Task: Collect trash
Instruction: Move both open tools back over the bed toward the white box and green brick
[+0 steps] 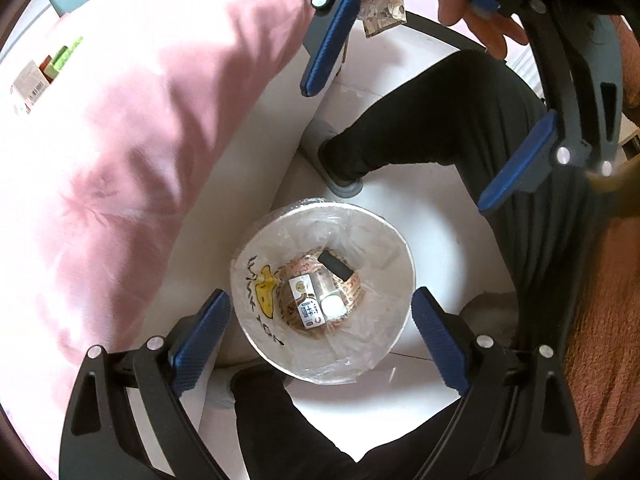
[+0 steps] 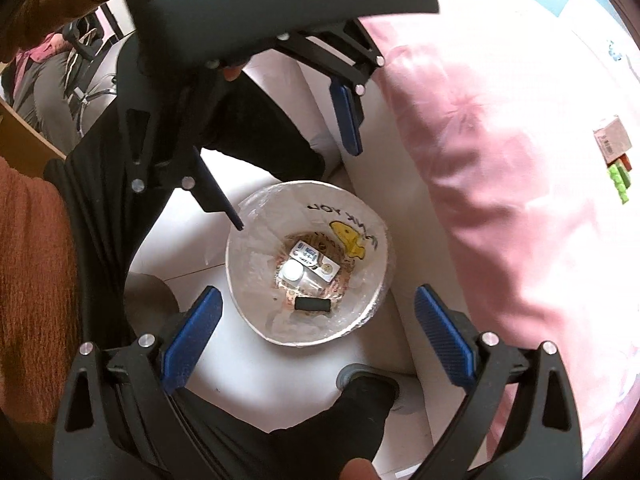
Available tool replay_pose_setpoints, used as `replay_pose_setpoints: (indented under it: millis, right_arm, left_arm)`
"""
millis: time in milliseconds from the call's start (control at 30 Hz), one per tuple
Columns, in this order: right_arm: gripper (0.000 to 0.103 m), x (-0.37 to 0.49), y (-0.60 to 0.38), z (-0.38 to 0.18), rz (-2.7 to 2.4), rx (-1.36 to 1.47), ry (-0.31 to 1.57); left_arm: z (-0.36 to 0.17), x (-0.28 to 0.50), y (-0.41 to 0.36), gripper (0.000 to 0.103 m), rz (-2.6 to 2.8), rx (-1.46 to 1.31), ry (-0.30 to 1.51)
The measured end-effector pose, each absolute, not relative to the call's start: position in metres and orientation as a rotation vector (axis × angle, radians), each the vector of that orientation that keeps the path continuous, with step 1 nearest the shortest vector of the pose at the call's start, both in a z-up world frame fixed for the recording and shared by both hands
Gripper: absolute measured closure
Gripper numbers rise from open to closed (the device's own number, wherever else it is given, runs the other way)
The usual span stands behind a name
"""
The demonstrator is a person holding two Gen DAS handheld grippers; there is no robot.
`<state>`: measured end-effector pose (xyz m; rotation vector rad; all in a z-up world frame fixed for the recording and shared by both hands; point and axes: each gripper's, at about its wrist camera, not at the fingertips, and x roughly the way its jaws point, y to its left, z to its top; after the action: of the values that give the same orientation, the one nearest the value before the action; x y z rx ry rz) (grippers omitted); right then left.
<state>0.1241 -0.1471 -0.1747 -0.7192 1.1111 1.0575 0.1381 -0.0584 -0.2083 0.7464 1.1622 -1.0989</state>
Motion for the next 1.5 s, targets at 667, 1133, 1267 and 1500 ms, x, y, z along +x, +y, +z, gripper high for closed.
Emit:
replay_pose_setpoints:
  millis: [667, 1133, 1267, 1500]
  right_arm:
    - [0.008, 0.176, -0.187, -0.122, 0.903, -0.668, 1.059]
    - [0.008, 0.229, -0.216, -0.085, 0.860, -0.628, 1.071]
    - [0.008, 0.244, -0.221, -0.078, 0.857, -0.628, 1.077]
    - [0.008, 0.273, -0.224, -0.076, 0.880, -0.628, 1.085]
  left_arm:
    - [-0.153, 0.189, -0.051, 0.010, -0.930, 0.662, 1.076]
    - [-0.103, 0.256, -0.041, 0.010, -0.863, 0.567, 1.051]
    - [-0.091, 0.276, -0.040, 0.010, -0.863, 0.522, 1.052]
    - [-0.083, 0.318, -0.041, 0.009, -0.845, 0.510, 1.044]
